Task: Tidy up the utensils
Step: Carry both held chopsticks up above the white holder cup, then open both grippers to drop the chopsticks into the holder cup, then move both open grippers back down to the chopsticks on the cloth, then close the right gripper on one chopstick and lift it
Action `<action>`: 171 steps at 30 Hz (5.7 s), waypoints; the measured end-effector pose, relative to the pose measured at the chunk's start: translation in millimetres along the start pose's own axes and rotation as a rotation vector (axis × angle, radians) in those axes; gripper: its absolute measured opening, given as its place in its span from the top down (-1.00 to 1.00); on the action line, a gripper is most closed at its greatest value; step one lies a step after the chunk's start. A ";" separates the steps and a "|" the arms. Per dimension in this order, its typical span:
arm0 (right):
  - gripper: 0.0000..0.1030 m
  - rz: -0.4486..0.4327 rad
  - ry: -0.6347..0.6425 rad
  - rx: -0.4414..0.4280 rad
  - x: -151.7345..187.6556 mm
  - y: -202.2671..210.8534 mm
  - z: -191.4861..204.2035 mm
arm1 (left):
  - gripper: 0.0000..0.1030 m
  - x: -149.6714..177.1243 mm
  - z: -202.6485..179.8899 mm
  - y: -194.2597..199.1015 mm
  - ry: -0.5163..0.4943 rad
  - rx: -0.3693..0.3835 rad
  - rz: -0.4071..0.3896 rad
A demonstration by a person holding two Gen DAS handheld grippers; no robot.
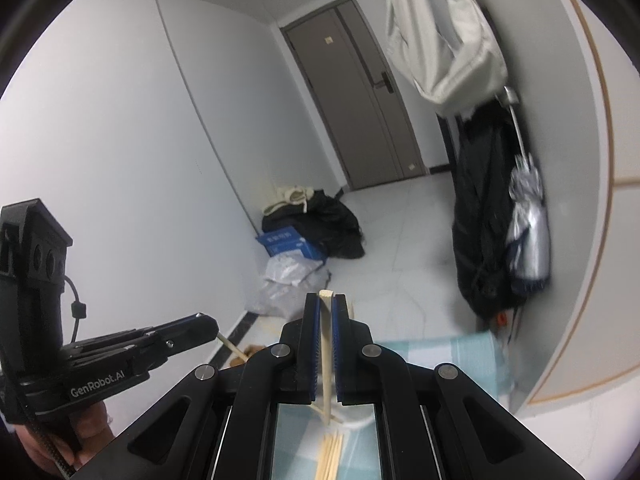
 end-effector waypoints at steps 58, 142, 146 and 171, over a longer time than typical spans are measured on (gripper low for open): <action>0.01 0.144 -0.003 0.011 18.3 -63.8 -13.5 | -0.26 12.6 68.0 -26.7 0.079 -0.160 -0.020; 0.41 0.707 0.305 0.262 220.8 -162.5 10.0 | -0.76 144.2 161.4 -81.4 0.405 -0.197 0.023; 0.46 0.718 0.316 0.261 222.2 -163.8 14.4 | -0.77 143.8 166.5 -79.3 0.423 -0.208 0.016; 0.88 0.796 0.357 0.209 233.0 -154.9 15.0 | -0.77 149.4 182.0 -77.9 0.487 -0.220 0.040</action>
Point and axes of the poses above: each gripper's, at about its wrist camera, not at the fingertips, and y roughly against the way its jaws point, z to its left, x to its underside, the point moved 3 cm from there along -y, roughly the way its jaws point, and after that the axes turned 4 degrees about z, right-handed, at the moved point
